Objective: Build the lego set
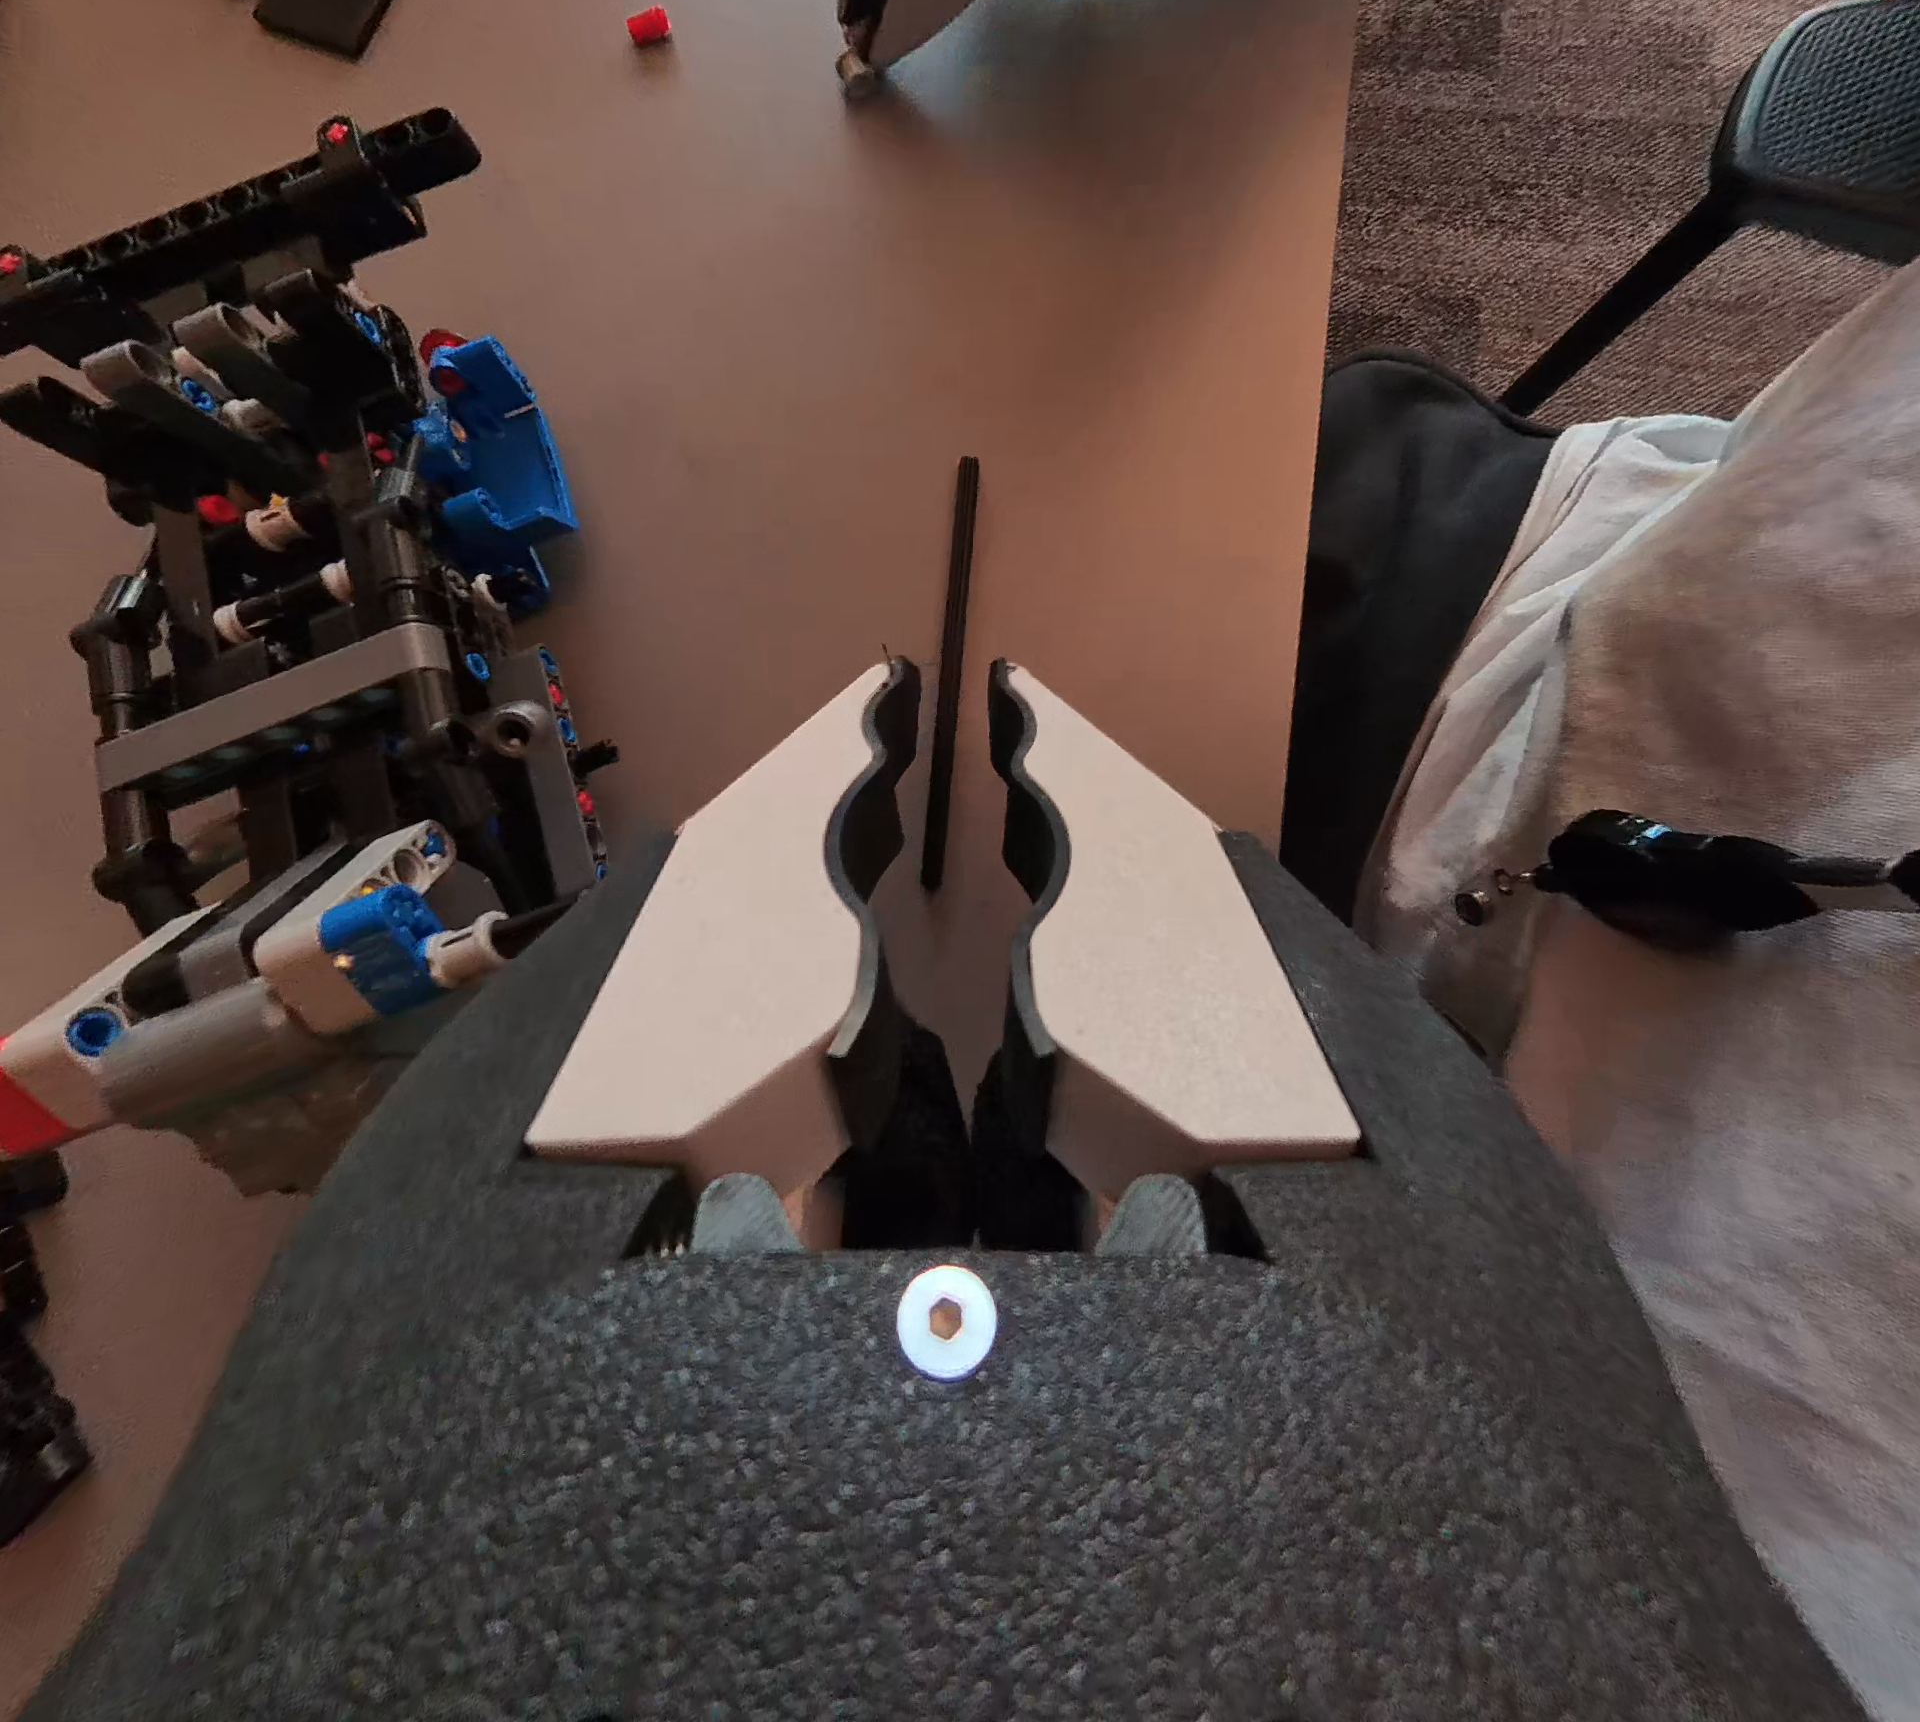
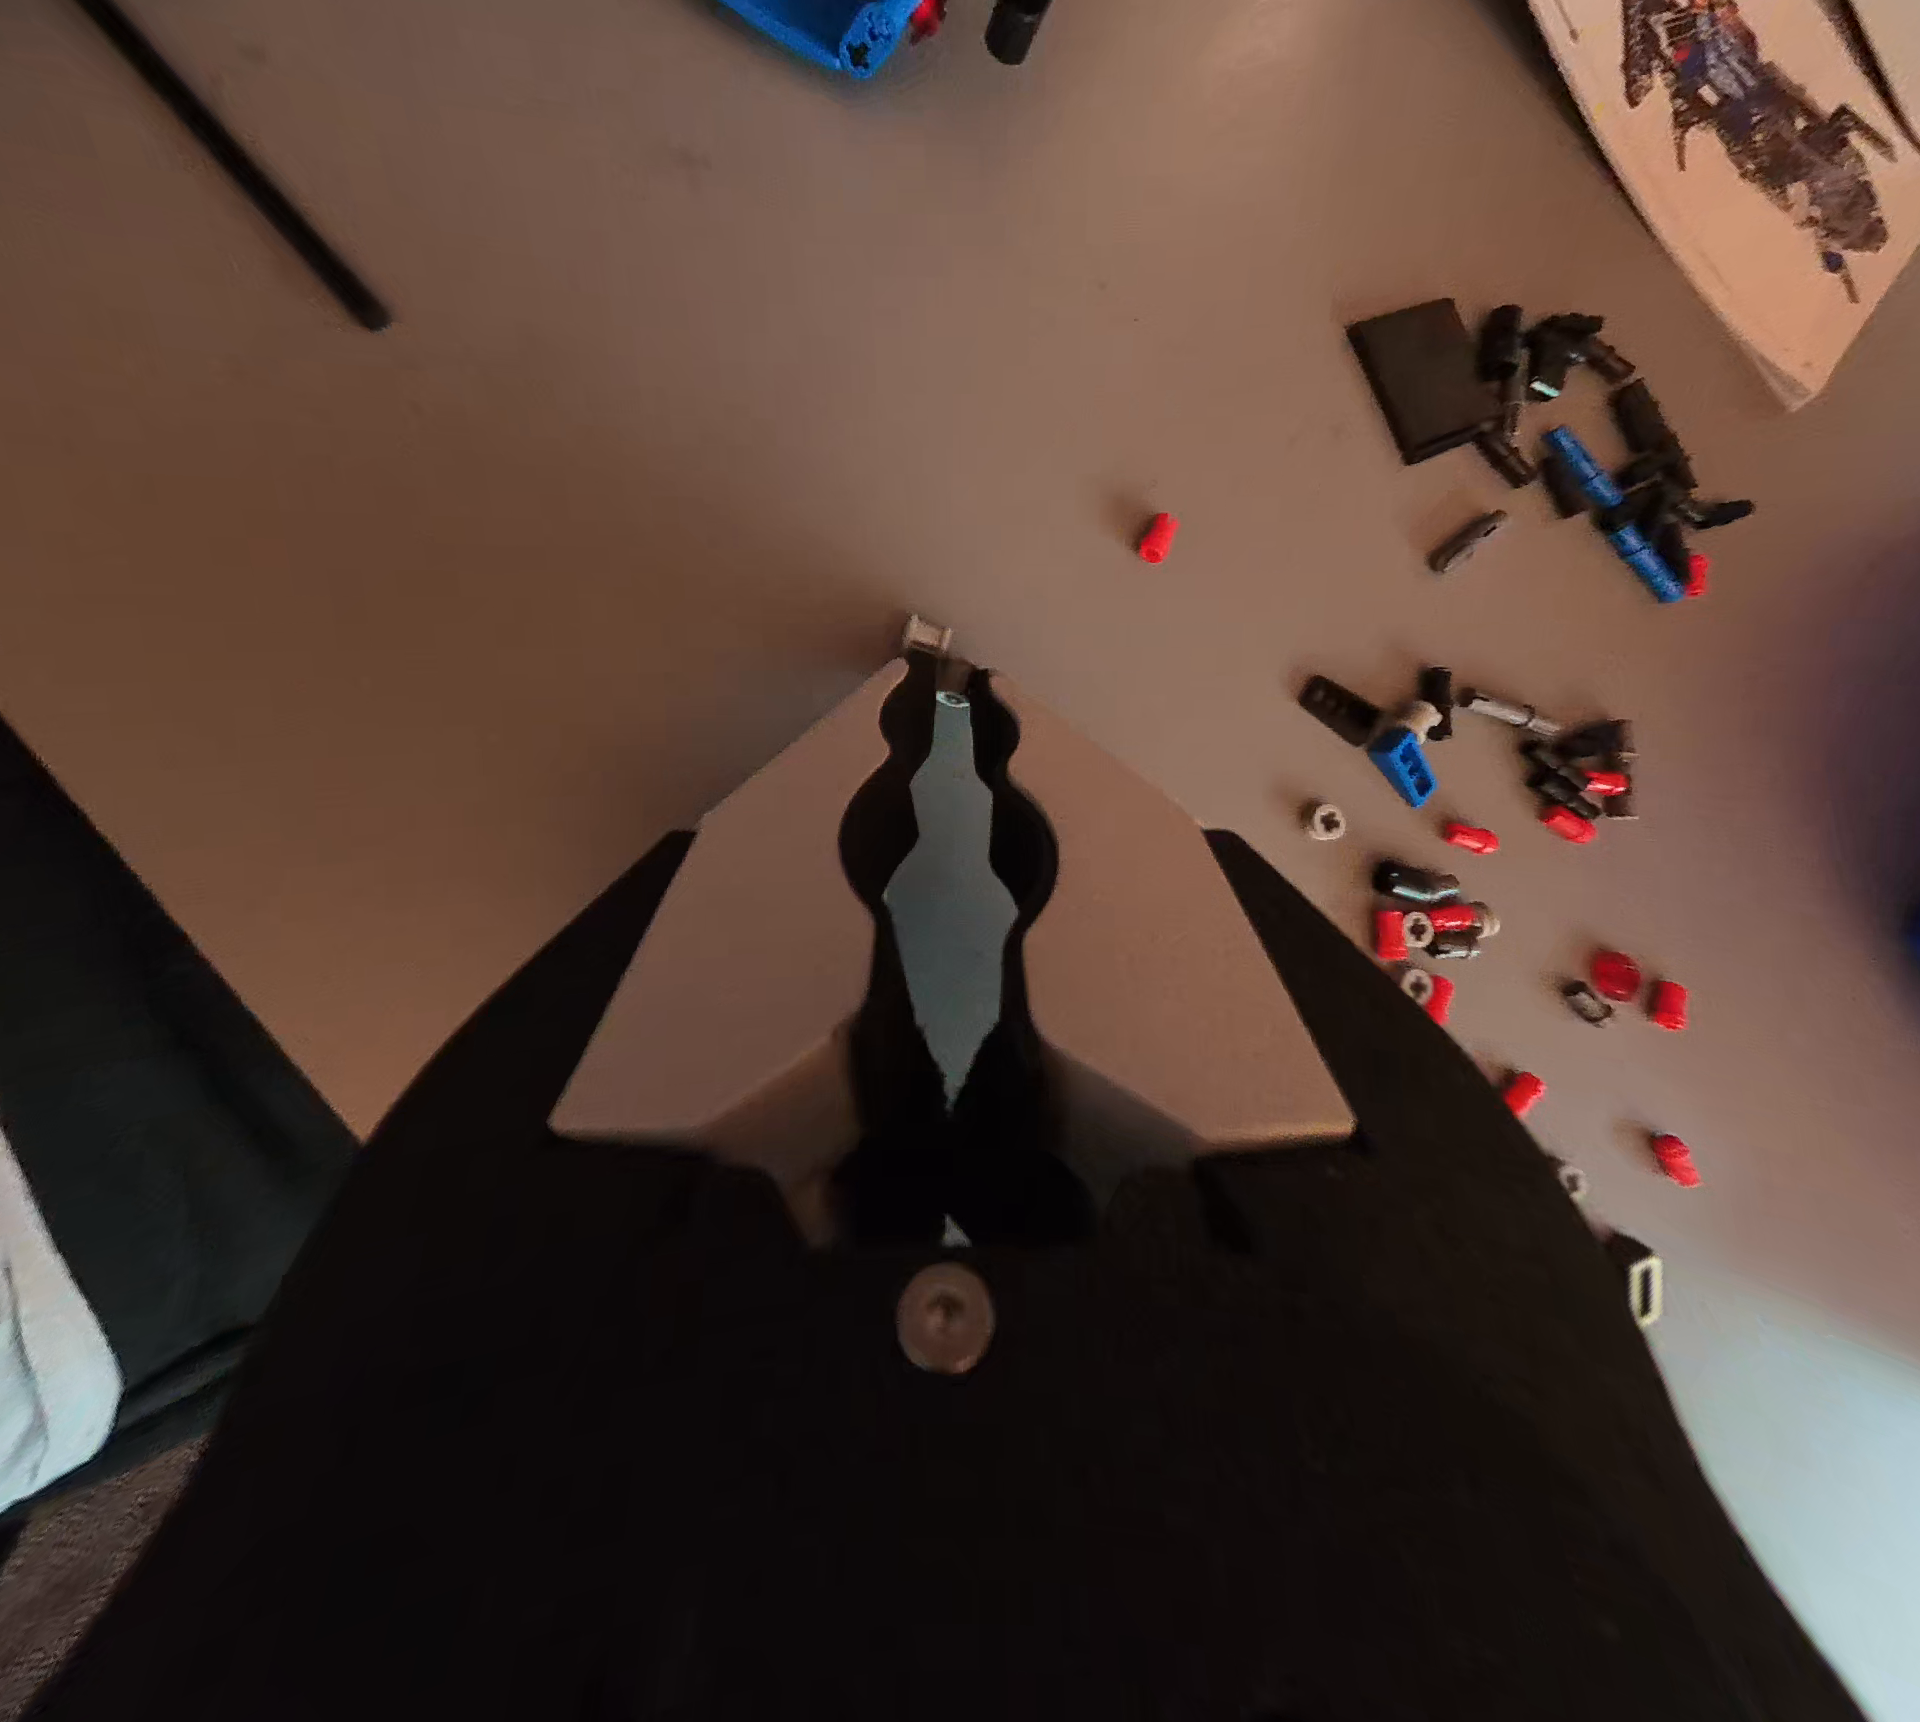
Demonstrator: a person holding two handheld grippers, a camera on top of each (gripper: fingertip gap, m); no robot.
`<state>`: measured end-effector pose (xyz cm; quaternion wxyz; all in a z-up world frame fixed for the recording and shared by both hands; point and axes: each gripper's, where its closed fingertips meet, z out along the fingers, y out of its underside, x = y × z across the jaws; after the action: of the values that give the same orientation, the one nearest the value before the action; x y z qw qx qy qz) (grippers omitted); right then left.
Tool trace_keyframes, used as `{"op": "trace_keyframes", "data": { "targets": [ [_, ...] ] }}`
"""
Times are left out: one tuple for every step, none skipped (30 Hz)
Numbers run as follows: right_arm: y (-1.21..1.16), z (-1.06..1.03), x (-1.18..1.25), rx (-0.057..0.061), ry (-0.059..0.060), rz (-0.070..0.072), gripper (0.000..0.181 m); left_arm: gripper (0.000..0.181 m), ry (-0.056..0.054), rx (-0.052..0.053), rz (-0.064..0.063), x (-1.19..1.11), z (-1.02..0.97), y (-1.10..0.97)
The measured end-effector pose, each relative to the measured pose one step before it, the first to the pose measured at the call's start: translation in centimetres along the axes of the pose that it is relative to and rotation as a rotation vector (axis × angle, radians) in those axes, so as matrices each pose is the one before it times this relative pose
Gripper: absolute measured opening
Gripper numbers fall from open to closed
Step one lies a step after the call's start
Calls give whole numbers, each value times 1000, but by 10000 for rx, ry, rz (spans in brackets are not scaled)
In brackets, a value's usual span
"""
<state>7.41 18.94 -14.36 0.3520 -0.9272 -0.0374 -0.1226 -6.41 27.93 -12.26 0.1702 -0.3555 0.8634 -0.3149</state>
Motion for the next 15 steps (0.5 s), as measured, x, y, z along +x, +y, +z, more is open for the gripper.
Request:
{"op": "trace_keyframes", "data": {
  "targets": [
    [-22, -30, -159, 75, -135, 169, 6, 13, -35, -65, 22, -31, 86, 181],
    [9, -27, -61, 67, -82, 142, 6, 13, -6, -30, -4, 4, 86, 117],
    [29, -41, -5, 71, -51, 109, 7, 13, 25, -13, -11, 64, 57, 77],
    [48, -71, -42, 81, -74, 106, 8, 13, 25, 7, -7, 64, 29, 21],
    [54, -86, -93, 77, -122, 130, 10, 13, 20, 16, 2, 62, 3, -1],
    [100, -104, -44, 60, -94, 155, 11, 13, 18, 1, 3, 38, -2, 16],
    [79, -79, -8, 81, -67, 142, 12, 13, -12, 0, -9, -24, -10, 28],
    [71, -28, 15, 68, -43, 136, 12, 13, -29, 17, -28, -65, -21, 3],
    [-25, 24, -11, 79, -56, 120, 11, 13, 4, 22, -46, -34, -15, -4],
    [-63, 95, 19, 59, -10, 87, 10, 13, 36, 24, -51, 7, -9, -12],
    [-105, 125, 32, 62, 15, 28, 9, 13, 32, 32, -39, 7, -5, -24],
    [-94, 140, 145, 45, 92, 2, 8, 13, 12, 13, -25, -7, 17, 6],
    [-67, 108, 158, 41, 75, 10, 6, 13, -14, -18, -16, -41, 24, 47],
    [-49, 35, -23, 42, -74, 12, 6, 13, -29, -28, -11, -36, 23, 67],
    [14, -18, -68, 1, -110, -4, 6, 13, -12, -10, -3, 1, -2, 37]
  ]
}}
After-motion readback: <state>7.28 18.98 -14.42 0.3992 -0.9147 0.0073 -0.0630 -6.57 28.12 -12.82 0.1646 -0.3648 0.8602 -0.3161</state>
